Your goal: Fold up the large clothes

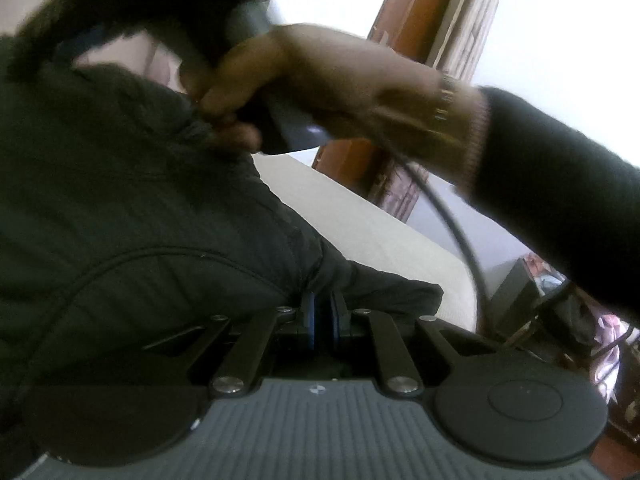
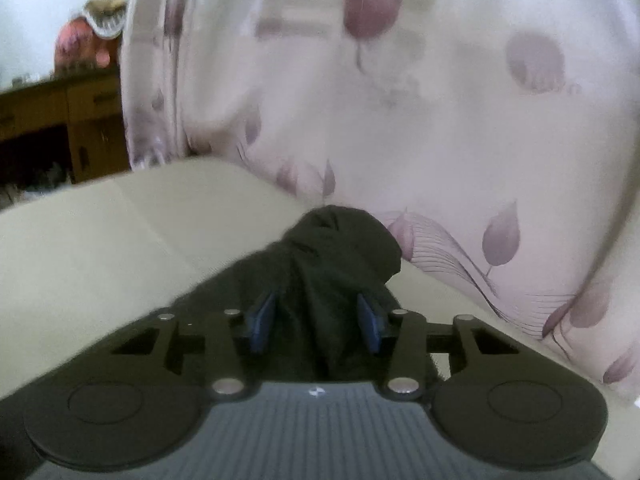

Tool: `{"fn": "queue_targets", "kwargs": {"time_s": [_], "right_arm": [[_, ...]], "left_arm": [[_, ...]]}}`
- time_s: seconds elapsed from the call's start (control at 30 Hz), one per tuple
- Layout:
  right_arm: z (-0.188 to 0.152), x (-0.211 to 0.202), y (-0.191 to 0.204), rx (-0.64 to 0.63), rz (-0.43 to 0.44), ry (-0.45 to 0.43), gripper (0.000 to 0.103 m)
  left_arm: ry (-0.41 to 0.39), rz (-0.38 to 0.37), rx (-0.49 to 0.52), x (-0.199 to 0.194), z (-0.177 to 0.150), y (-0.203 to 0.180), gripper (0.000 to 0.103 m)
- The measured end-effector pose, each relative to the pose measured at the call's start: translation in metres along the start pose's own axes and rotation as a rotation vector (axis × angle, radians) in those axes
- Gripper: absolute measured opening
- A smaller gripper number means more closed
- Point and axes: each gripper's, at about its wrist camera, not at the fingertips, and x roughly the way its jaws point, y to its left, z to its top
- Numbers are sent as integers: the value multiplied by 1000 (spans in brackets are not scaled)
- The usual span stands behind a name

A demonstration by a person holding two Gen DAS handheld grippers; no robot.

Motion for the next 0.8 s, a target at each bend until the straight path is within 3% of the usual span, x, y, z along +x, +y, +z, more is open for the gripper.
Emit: {"fn": "queue_targets", "kwargs": {"time_s": [0.07, 0.13, 0.27, 0.33, 0.37, 0.6, 0.63, 0.67, 0.73, 0.8], "right_arm": [[-13, 20, -35, -45, -37, 91, 43], [-12, 51, -57, -1, 1, 159, 43], [-49, 46, -103, 56, 6, 175, 55], [-62, 64, -123, 79, -3, 174, 63], [-91, 48, -138, 75, -15, 180, 66], [-94, 92, -187, 107, -29, 185, 80], [-116, 71, -212, 108, -32, 186, 81], [-109, 81, -215, 114, -30, 192, 83], [-122, 61, -238, 125, -53, 205, 87], [-115, 57, -242, 160, -61, 183, 87]], "left_arm": [[-4, 0, 2, 0, 0, 0, 16], [-10, -2, 1, 0, -1, 1, 14], [-22, -14, 0, 1, -2, 1, 14], [-29, -18, 5, -2, -5, 1, 13], [-32, -19, 3, -2, -6, 2, 13], [-20, -13, -29, -1, -9, 7, 13], [-14, -13, -43, -2, -8, 8, 13], [-8, -12, -60, -1, -9, 10, 13], [4, -10, -77, -2, -9, 12, 13], [10, -7, -91, -5, -6, 14, 13]]}}
